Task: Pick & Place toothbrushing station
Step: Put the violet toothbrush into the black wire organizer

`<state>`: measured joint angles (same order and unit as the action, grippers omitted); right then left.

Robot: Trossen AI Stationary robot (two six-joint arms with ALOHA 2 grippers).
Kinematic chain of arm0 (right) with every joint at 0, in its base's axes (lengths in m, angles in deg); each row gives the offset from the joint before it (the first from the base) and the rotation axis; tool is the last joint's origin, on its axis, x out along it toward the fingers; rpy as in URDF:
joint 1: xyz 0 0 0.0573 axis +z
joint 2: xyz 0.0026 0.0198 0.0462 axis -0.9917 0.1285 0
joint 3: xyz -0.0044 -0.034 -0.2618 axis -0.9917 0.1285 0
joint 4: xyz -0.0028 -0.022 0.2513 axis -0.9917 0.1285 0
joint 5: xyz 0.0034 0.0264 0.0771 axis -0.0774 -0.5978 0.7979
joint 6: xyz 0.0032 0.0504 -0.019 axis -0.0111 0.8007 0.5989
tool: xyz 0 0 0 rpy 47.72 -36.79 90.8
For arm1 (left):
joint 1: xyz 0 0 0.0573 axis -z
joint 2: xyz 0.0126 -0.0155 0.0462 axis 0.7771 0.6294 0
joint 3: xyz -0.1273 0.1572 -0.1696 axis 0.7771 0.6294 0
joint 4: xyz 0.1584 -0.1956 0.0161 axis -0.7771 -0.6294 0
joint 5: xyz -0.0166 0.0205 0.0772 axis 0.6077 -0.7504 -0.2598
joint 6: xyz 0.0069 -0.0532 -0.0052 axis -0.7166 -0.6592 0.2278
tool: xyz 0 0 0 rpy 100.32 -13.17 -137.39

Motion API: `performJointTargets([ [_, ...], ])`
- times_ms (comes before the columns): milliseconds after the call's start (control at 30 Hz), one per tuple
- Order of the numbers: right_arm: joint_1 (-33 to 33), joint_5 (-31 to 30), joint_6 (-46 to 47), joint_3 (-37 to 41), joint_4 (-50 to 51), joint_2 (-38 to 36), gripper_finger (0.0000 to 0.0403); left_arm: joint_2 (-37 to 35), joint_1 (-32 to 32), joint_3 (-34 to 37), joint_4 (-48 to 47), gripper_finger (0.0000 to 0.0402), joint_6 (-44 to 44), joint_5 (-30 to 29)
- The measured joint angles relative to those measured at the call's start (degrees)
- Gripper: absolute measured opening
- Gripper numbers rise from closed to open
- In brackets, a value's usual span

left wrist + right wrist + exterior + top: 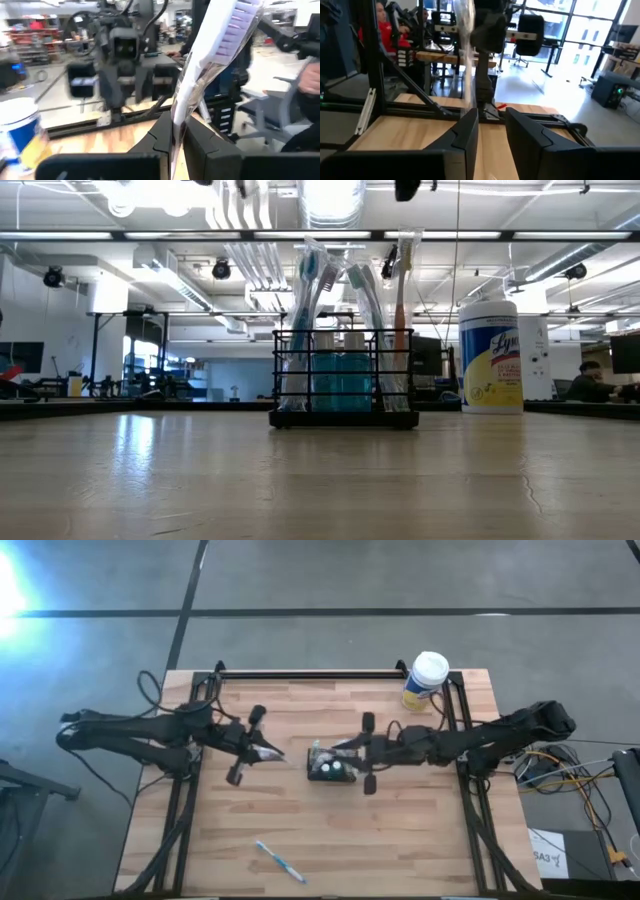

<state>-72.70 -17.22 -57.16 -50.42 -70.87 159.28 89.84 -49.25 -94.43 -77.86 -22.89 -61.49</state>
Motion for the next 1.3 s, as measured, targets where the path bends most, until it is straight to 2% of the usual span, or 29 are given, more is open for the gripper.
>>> performJointTargets([
  [100,1.1,0.0,0.0,2.2,1.0,-3.9,0.0083,-4.9,0.7,2.8,-1.4,0.0024,-0.9,-2.2],
  [300,1.4,0.8,2.8,11.3,-0.3,-13.4,0.0041,-17.1,0.8,10.8,-3.7,0.0024,-2.7,-5.2],
  [433,1.5,5.2,4.2,19.5,-8.3,-19.4,0.0012,-24.2,0.8,15.9,-5.0,0.0024,-3.5,-5.7],
  [633,1.4,4.7,4.4,32.6,-22.1,-24.5,0.0008,-32.0,0.8,22.8,-4.7,0.0024,-4.5,-5.8],
  [933,1.5,3.4,4.6,43.7,-35.5,-25.3,0.0008,-36.4,0.8,28.5,-4.7,0.0024,-5.5,-5.8],
  [1300,1.5,3.0,5.9,47.7,-37.7,-25.4,0.0008,-37.1,0.8,31.3,-4.6,0.0025,-3.4,-5.8],
])
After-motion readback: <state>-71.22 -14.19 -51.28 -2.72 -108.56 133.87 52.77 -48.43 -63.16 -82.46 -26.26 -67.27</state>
